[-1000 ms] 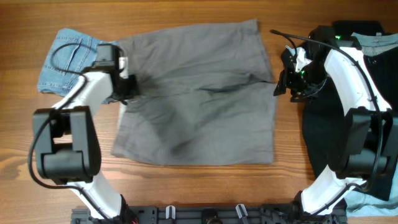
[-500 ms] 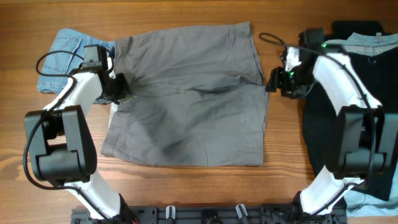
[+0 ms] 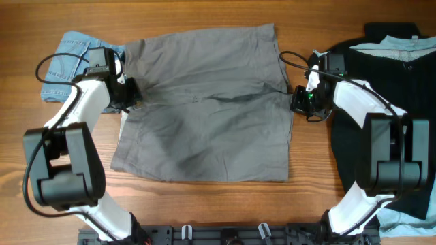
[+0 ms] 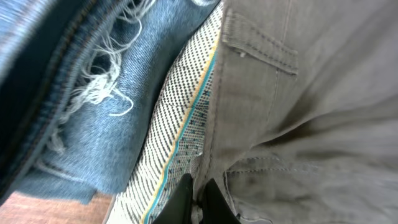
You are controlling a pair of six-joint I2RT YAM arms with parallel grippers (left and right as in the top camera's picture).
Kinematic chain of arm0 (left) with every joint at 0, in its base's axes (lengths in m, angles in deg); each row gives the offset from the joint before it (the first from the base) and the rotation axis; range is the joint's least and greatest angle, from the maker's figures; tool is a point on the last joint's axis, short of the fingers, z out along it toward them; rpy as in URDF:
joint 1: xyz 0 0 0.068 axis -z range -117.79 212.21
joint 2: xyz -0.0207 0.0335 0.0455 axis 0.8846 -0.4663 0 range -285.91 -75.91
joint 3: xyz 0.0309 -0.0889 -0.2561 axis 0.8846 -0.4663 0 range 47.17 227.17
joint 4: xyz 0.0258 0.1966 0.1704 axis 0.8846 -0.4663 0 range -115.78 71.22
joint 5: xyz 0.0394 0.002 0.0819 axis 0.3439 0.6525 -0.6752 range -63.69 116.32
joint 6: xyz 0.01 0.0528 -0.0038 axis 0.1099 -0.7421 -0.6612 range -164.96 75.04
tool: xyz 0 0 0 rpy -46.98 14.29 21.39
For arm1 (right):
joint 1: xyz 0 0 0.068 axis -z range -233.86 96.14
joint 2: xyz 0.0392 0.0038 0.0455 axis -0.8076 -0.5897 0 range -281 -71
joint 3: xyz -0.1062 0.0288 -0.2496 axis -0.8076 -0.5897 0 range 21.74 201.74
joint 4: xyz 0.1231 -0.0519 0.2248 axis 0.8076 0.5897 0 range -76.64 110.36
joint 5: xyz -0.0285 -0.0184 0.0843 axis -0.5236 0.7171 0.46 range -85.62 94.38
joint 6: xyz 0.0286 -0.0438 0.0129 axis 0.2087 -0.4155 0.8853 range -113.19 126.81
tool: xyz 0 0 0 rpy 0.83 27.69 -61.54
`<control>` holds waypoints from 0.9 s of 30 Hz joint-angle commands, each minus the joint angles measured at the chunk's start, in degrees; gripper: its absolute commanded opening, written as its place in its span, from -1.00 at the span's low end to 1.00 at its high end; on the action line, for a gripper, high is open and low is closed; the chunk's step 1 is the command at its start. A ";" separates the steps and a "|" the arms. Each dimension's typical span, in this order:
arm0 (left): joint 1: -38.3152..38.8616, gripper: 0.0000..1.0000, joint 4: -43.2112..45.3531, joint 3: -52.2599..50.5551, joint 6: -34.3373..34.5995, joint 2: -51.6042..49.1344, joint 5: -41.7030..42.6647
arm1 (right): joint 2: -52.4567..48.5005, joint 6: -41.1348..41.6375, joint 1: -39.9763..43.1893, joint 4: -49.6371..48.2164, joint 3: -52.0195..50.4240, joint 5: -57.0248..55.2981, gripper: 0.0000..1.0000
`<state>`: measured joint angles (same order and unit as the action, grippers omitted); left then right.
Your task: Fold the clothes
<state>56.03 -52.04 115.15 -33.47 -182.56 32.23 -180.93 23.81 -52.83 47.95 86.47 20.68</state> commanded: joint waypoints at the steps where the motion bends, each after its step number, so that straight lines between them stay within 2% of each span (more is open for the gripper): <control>1: -0.50 -0.92 -0.61 -0.15 0.74 4.96 -0.76 | -1.51 5.68 0.17 1.05 -2.51 -9.99 -0.91; 10: -0.48 -0.90 -1.27 -0.28 0.57 3.43 -6.86 | -1.51 5.68 0.15 1.68 -2.49 -9.97 -0.92; 12: -0.48 -0.01 -1.75 -0.28 0.57 2.29 -6.84 | -1.51 4.74 0.15 1.79 -2.47 -9.92 -0.91; 13: -0.48 0.04 -2.25 -0.28 0.55 2.08 -6.84 | -1.49 3.34 0.20 2.54 -2.10 -9.94 -0.82; 14: -0.48 0.02 -2.86 -0.26 0.50 2.05 -6.86 | -1.38 2.45 0.48 4.13 -1.01 -9.73 -0.68; 15: -0.48 -0.06 -3.08 -0.26 0.44 2.08 -6.86 | -1.16 2.32 0.76 5.20 -0.11 -9.70 -0.67; 17: -0.48 -0.39 -3.78 -0.24 -1.57 2.25 -6.36 | -0.15 -0.39 1.33 6.67 2.32 -6.71 -0.57; 19: -0.48 -0.58 -5.01 -0.11 -2.38 2.82 -5.31 | 1.64 -5.33 1.55 6.54 4.26 -0.96 -0.34; 21: -0.44 -0.68 -6.05 -0.04 -3.48 4.44 -2.23 | 4.35 -6.69 1.55 4.96 5.92 1.44 -0.09; 23: -0.44 -0.68 -6.32 -0.04 -5.18 5.90 3.41 | 5.79 -6.29 1.55 2.38 6.01 1.99 -0.10; 24: -0.44 -0.69 -6.51 -0.04 -5.27 6.62 6.62 | 6.16 -6.54 1.55 0.52 6.01 4.15 -0.26; 25: -0.42 -0.71 -6.93 -0.04 -5.27 7.17 9.70 | 6.16 -6.64 1.55 -0.87 5.99 6.49 -0.34; 27: -0.22 -0.77 -7.80 -0.07 -5.29 7.34 14.45 | 5.99 -8.02 1.42 -3.23 5.99 10.27 -0.32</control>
<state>55.92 -58.92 115.13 -36.99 -178.01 35.05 -176.27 18.52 -51.19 46.77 91.37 23.39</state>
